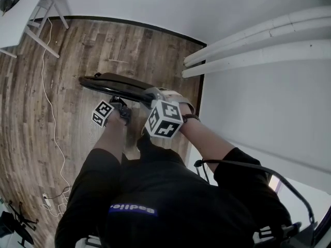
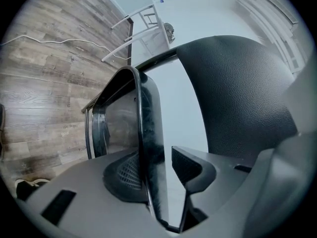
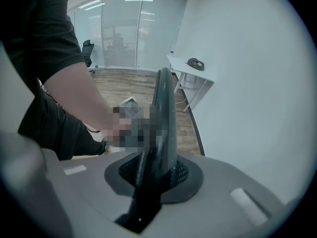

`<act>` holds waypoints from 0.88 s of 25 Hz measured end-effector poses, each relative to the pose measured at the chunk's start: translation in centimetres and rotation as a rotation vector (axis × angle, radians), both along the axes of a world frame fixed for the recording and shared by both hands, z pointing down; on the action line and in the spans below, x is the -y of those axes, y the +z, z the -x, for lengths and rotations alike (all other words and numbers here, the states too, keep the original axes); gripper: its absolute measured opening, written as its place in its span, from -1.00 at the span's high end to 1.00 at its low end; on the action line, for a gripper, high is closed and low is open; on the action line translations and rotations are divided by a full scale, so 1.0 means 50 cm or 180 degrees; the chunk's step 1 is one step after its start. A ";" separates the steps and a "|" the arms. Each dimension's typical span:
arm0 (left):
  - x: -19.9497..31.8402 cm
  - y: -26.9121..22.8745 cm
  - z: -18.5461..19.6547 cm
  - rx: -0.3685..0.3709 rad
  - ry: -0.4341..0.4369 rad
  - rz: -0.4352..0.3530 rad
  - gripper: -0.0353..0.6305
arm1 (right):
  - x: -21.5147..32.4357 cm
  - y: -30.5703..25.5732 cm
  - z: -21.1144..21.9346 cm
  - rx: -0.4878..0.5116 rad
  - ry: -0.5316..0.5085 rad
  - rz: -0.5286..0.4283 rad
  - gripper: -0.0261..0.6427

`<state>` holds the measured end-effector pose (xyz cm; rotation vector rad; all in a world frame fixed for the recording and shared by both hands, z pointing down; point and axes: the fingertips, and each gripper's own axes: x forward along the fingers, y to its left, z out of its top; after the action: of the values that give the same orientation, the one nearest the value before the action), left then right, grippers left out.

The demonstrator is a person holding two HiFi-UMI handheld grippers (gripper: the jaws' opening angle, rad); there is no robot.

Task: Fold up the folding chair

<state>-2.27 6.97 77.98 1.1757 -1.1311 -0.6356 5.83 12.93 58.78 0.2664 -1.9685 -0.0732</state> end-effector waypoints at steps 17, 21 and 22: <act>0.033 -0.007 -0.012 0.0118 -0.0081 0.0150 0.43 | 0.045 -0.010 -0.016 0.0042 0.0052 -0.0073 0.77; 0.035 -0.006 -0.009 0.0211 -0.0142 0.0236 0.41 | 0.051 -0.011 -0.014 0.0058 0.0059 -0.0043 0.78; 0.038 -0.006 -0.012 0.0232 -0.0160 0.0253 0.40 | 0.056 -0.011 -0.018 0.0063 0.0050 -0.0038 0.78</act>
<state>-1.70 5.06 77.68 1.1129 -1.2399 -0.5849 6.71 10.14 58.21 0.2912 -1.9859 -0.0723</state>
